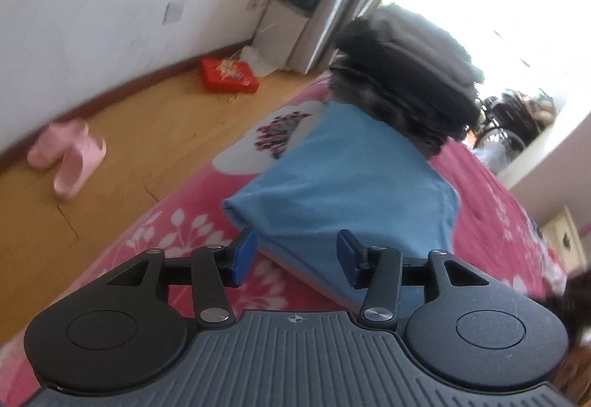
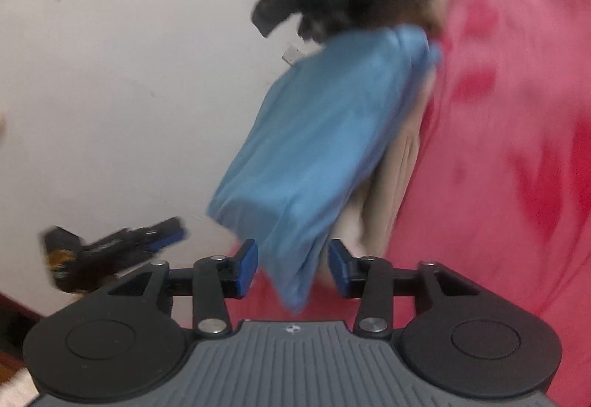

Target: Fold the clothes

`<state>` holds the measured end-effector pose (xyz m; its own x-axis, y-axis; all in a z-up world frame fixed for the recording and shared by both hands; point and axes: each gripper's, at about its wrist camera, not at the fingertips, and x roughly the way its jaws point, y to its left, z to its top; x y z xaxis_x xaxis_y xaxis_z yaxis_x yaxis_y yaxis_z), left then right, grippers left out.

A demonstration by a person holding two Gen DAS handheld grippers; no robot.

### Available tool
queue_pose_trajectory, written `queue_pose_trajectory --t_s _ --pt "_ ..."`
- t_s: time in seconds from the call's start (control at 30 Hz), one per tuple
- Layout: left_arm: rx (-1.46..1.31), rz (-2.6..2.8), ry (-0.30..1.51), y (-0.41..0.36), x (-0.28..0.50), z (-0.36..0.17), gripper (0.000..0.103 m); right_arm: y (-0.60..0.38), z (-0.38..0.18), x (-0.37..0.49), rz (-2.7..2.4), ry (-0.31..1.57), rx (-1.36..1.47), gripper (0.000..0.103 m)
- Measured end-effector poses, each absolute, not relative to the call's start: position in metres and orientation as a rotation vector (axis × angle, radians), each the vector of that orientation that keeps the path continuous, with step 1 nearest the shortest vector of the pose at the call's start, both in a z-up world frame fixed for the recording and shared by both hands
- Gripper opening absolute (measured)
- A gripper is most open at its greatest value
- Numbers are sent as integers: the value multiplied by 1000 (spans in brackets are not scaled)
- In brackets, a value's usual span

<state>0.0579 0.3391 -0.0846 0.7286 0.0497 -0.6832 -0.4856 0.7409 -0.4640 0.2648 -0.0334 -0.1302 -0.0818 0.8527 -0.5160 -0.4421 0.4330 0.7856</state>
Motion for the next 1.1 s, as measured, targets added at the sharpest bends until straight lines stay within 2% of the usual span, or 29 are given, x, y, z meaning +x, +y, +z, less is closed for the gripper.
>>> queue_pose_trajectory --t_s 0.17,0.33,0.53,0.73,0.83,0.87,0.97,1.03,1.1 --pt "-819 308 642 383 64 -106 60 -26 -159 249 1073 1290 530 53" --pt "-877 253 662 405 77 -124 64 -13 -168 246 1029 1321 552 53" --pt "-849 278 694 412 84 -142 65 -1 -163 245 1005 1317 485 54" --pt "-907 191 698 410 86 -152 65 -2 -166 243 1036 1372 563 53" --pt "-944 174 700 413 86 -155 60 0 -170 245 1031 1377 610 51" --pt "-957 166 700 414 86 -155 56 1 -171 244 1034 1380 614 50" --pt "-967 151 704 414 87 -154 49 3 -175 236 1044 1392 595 37" --pt "-967 143 711 413 88 -152 47 5 -172 231 1049 1384 582 22" --pt "-967 135 722 413 89 -151 44 8 -172 231 1055 1371 581 14"
